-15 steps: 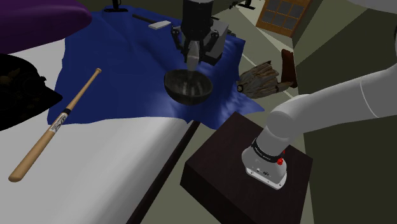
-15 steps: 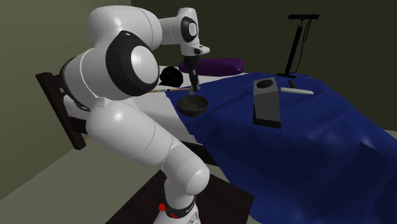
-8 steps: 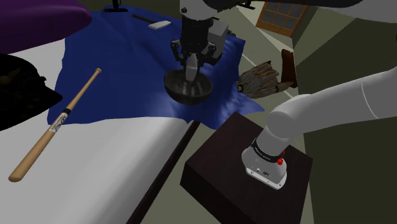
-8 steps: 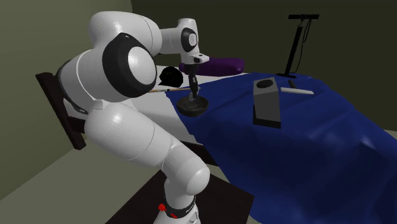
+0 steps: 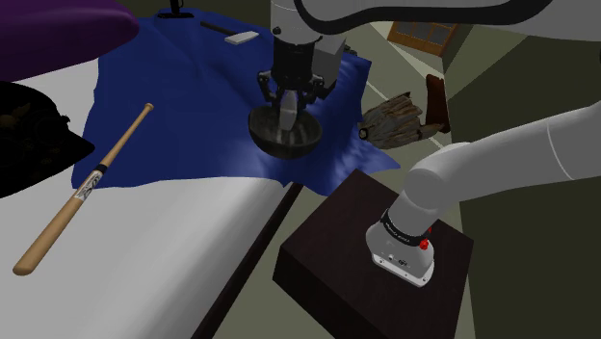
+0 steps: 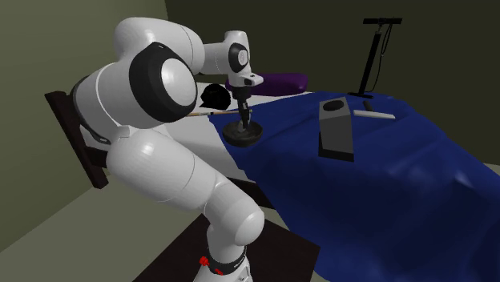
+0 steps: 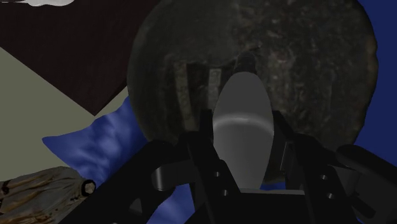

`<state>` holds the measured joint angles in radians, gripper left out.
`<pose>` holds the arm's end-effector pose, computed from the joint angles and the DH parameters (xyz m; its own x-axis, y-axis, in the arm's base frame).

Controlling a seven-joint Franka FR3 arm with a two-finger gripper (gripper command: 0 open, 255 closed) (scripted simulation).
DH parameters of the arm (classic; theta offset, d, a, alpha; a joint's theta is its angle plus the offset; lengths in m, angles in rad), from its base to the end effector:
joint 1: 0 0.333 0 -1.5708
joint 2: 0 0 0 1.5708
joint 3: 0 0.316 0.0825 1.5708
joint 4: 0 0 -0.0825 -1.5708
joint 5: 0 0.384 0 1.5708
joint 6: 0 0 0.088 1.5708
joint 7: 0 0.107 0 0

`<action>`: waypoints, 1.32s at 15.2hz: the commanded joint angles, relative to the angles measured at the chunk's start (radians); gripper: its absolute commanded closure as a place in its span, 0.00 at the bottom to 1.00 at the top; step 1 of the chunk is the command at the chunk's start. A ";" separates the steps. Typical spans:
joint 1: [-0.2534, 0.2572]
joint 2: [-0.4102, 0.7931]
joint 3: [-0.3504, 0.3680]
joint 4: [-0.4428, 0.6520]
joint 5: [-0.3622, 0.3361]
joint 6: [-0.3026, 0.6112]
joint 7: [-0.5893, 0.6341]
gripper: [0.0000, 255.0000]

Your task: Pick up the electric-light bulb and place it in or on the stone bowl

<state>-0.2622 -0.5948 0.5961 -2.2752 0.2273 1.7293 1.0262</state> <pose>0.3611 0.1822 0.5308 0.6814 -0.7286 0.0690 -0.7319 -0.6776 0.0725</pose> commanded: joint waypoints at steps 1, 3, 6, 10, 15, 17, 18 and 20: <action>0.000 0.000 0.000 0.000 0.000 0.000 0.000 1.00; 0.000 0.000 0.000 0.000 0.000 0.000 0.000 1.00; 0.000 0.000 0.000 0.000 0.000 0.000 0.000 0.00; -0.002 0.002 -0.005 0.034 -0.005 -0.032 0.002 0.00; -0.011 0.016 -0.016 0.137 -0.019 -0.121 0.009 0.00; -0.011 0.016 -0.016 0.137 -0.019 -0.121 0.009 0.00; -0.011 0.016 -0.016 0.137 -0.019 -0.121 0.009 0.00; -0.011 0.016 -0.016 0.137 -0.019 -0.121 0.009 0.00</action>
<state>-0.2728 -0.5787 0.5804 -2.1382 0.2086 1.6082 1.0353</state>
